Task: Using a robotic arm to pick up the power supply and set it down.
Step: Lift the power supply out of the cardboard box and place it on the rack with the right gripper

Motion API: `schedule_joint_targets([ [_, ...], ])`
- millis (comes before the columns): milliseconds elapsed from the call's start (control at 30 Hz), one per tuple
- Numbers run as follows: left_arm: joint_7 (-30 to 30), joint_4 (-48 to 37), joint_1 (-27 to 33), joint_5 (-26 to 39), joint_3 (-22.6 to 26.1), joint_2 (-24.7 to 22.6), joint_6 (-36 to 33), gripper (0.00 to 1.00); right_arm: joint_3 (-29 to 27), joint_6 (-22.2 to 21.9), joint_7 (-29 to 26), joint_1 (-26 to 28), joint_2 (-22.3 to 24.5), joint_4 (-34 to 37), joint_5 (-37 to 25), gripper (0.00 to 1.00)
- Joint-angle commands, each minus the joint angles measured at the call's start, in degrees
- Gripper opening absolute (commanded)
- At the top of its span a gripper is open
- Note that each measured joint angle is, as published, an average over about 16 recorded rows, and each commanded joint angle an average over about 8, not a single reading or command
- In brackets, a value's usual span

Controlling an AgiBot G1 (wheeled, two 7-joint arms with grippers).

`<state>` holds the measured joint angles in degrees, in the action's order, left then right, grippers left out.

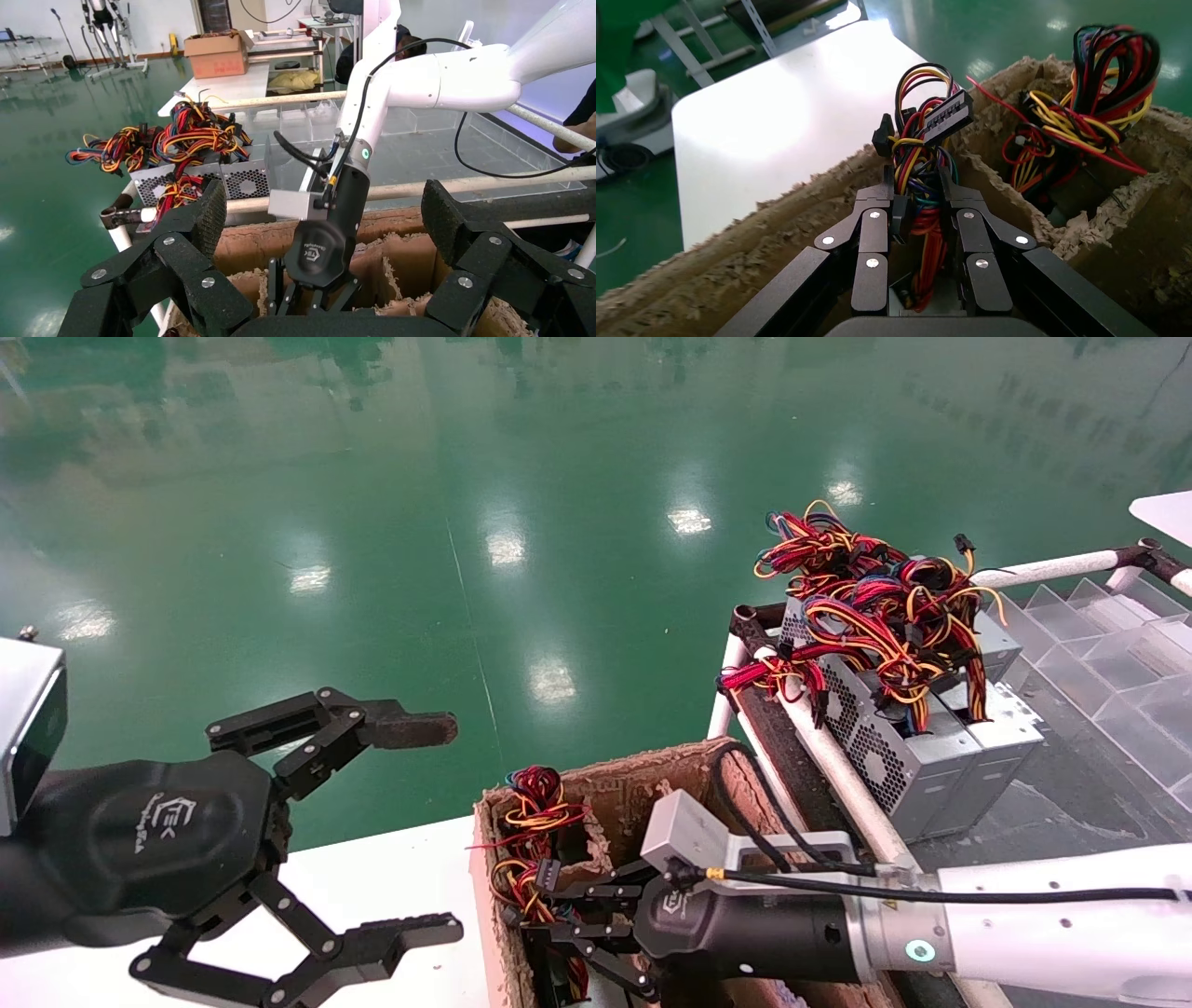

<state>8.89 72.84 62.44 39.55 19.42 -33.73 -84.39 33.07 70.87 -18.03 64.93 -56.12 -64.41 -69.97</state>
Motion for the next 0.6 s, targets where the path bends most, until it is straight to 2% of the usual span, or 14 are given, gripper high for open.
schedule_joint_targets([
  [33, 0.0, 0.0, 0.0, 0.0, 0.0, 0.0, 0.0, 1.00, -0.3, 0.4, 0.2, -0.2, 0.2, 0.3, 0.8, 0.00],
  [267, 0.0, 0.0, 0.0, 0.0, 0.0, 0.0, 0.0, 1.00, -3.9, 1.0, 1.1, -0.9, 3.0, -0.5, 5.9, 0.00],
  [600, 0.0, 0.0, 0.0, 0.0, 0.0, 0.0, 0.0, 1.00, -11.5, -0.5, 2.1, -3.4, 8.3, -2.6, 15.5, 0.00],
])
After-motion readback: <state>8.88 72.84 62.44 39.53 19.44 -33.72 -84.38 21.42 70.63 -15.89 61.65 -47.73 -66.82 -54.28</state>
